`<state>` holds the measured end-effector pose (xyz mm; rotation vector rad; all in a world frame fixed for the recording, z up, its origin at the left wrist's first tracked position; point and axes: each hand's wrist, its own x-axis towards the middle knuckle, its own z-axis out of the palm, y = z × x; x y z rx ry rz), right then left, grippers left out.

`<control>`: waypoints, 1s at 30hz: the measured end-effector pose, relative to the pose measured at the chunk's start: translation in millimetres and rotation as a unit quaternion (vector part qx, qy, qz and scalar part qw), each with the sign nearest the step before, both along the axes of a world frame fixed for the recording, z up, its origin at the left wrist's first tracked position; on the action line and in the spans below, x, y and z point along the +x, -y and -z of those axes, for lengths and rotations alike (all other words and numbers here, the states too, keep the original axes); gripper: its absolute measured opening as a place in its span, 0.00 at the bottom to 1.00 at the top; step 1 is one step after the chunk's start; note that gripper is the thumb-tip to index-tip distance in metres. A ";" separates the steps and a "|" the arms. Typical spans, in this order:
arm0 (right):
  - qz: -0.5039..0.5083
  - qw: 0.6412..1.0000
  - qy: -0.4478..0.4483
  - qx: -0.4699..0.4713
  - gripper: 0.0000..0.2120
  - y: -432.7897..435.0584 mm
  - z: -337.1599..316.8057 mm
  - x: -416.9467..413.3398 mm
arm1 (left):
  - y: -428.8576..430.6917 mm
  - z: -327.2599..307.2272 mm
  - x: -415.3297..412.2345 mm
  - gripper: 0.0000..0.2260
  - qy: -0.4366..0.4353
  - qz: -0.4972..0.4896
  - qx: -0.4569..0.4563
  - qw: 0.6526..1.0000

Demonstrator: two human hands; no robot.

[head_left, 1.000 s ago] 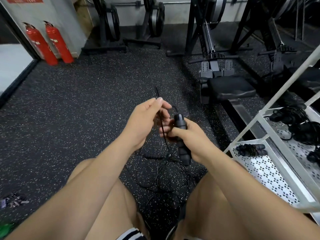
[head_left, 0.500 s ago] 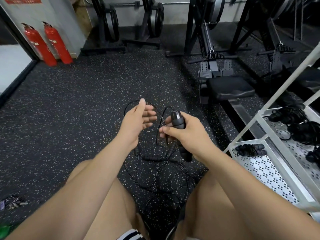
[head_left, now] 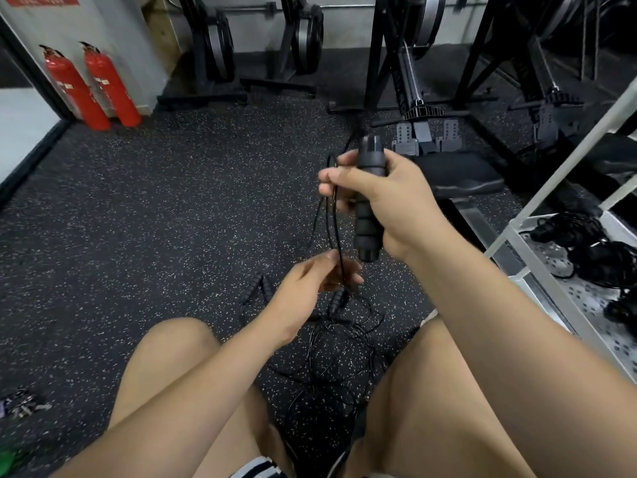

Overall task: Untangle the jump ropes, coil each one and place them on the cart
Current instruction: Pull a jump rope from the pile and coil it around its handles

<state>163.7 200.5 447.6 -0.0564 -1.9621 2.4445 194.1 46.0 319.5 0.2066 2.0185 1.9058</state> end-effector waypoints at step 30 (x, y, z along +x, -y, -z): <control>-0.002 0.992 0.082 0.092 0.09 8.7 109.7 25.2 | 9.2 -56.1 -38.0 0.15 -0.051 -0.063 0.006 0.997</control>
